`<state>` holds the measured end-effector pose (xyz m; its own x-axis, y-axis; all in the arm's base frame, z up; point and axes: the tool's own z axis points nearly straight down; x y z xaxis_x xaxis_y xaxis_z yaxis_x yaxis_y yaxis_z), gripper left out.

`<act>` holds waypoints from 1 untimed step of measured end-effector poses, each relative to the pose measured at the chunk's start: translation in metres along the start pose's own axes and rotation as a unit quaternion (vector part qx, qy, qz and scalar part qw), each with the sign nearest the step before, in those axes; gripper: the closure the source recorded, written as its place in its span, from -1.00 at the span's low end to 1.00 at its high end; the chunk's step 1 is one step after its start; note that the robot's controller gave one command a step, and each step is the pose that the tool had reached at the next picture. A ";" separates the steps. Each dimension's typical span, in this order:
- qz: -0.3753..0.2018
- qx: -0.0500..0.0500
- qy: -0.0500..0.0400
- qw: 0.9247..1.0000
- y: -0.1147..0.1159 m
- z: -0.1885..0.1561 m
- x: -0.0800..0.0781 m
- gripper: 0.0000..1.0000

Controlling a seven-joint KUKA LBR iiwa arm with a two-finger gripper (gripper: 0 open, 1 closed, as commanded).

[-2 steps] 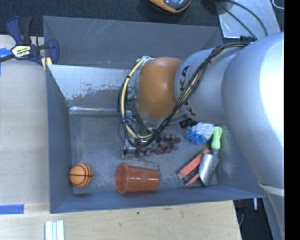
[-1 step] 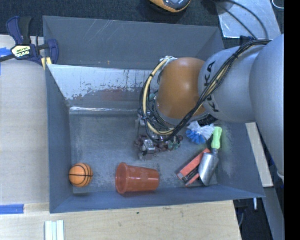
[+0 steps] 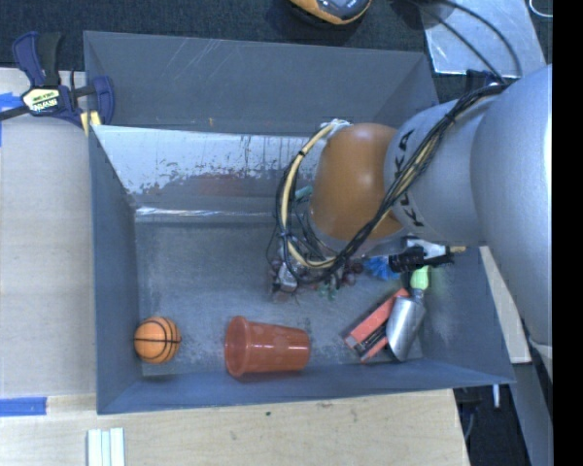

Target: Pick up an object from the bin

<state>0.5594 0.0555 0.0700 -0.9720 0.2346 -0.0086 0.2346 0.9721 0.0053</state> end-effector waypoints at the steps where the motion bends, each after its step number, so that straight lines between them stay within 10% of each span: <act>1: 0.000 0.000 0.000 1.000 0.000 0.000 0.000 1.00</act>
Offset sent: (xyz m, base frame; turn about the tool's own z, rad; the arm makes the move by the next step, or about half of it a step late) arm 0.0428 -0.0021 0.0379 -0.0126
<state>0.5594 0.0555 0.0700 -0.9719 0.2353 -0.0087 0.2353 0.9719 0.0053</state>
